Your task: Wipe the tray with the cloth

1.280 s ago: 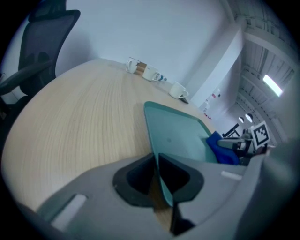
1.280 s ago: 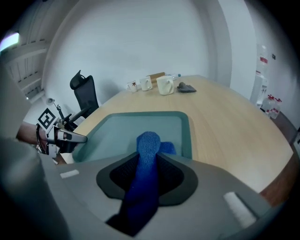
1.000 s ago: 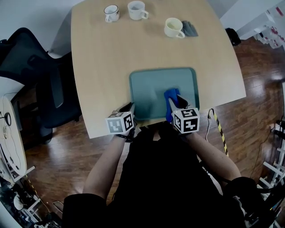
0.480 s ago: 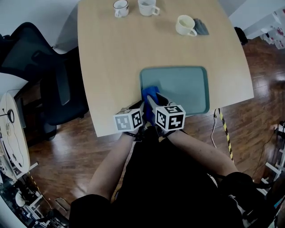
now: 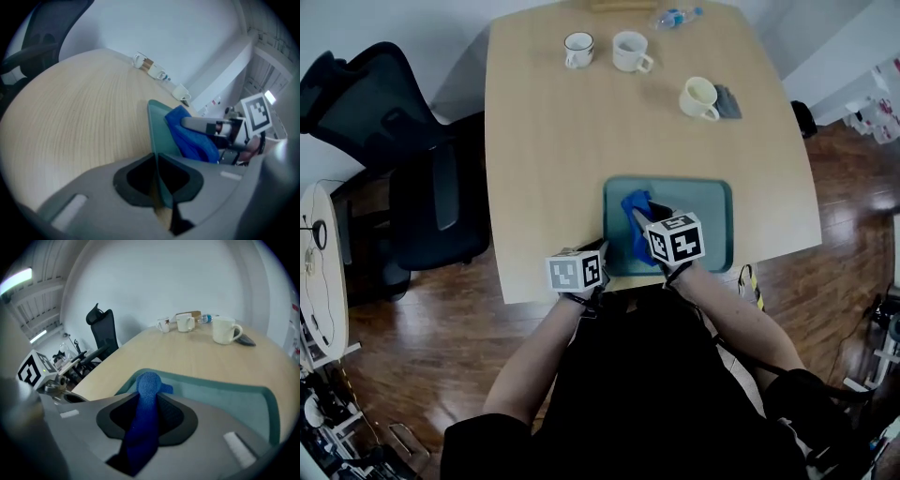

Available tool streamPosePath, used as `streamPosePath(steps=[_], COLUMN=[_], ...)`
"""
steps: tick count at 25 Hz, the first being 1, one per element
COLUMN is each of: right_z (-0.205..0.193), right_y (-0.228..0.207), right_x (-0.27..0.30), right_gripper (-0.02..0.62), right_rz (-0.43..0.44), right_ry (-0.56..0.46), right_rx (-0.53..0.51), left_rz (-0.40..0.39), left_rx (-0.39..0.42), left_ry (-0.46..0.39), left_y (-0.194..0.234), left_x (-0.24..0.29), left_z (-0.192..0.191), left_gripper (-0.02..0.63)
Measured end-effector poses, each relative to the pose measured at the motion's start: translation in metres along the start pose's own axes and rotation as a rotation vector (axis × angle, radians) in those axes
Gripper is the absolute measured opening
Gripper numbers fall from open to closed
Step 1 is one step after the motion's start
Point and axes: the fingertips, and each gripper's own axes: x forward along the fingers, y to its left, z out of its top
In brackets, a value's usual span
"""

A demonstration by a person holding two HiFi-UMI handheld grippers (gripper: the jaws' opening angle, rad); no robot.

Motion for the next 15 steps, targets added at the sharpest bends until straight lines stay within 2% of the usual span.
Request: streamPosePath(steps=[3, 9, 12, 15], right_z=[0.021, 0.048, 0.058, 0.061], right_y=[-0.024, -0.029, -0.019, -0.004], right_x=[0.015, 0.041, 0.053, 0.061], right_gripper=[0.114, 0.114, 0.114, 0.114], right_rz=[-0.035, 0.006, 0.028, 0.077], right_ry=[0.035, 0.057, 0.071, 0.107], right_rx=[-0.087, -0.11, -0.228, -0.44], left_rz=[0.008, 0.027, 0.048, 0.074], left_rx=[0.001, -0.04, -0.041, -0.034], left_ry=[-0.007, -0.039, -0.062, -0.081], left_y=[-0.001, -0.001, -0.003, -0.003], left_x=[0.001, 0.002, 0.003, 0.002], left_z=[0.001, 0.004, 0.007, 0.008], left_gripper=[0.032, 0.032, 0.038, 0.043])
